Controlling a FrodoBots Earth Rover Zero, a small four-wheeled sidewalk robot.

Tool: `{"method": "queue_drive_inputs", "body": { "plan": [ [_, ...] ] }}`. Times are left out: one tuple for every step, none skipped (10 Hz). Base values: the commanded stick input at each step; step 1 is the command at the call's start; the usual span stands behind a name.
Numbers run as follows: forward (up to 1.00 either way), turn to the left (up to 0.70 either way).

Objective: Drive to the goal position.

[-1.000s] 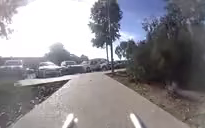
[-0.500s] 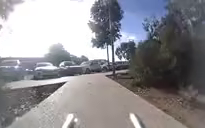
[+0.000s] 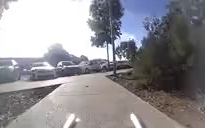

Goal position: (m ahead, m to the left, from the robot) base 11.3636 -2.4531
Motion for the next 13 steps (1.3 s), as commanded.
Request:
{"method": "queue_drive_inputs", "body": {
  "plan": [
    [1.00,0.00],
    [1.00,0.00],
    [1.00,0.00],
    [1.00,0.00],
    [1.00,0.00],
    [1.00,0.00],
    [1.00,0.00],
    [1.00,0.00],
    [1.00,0.00],
    [1.00,0.00],
    [1.00,0.00],
    [1.00,0.00],
    [1.00,0.00]
  ]
}}
